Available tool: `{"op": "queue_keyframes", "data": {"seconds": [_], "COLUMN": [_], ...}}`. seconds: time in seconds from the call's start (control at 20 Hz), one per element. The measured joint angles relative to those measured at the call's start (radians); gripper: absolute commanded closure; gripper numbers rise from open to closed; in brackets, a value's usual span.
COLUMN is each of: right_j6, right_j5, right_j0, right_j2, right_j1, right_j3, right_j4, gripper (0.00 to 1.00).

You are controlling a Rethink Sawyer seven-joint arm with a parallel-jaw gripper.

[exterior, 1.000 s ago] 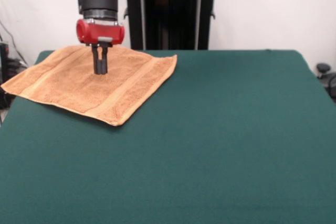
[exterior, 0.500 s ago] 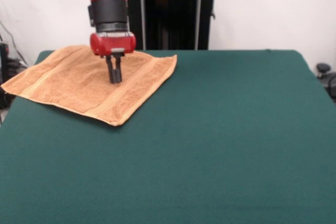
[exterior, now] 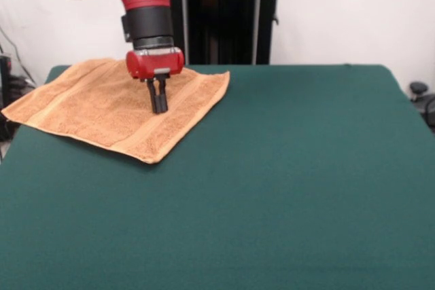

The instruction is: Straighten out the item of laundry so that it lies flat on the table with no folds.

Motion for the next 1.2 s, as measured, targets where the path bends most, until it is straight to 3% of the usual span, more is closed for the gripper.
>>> {"op": "queue_keyframes", "data": {"seconds": [1.2], "right_j6": [0.0], "right_j5": [-0.023], "right_j0": [-0.015], "right_j2": [0.009], "right_j1": [0.012], "right_j3": [-0.014], "right_j4": [-0.056], "gripper": [1.0]}}
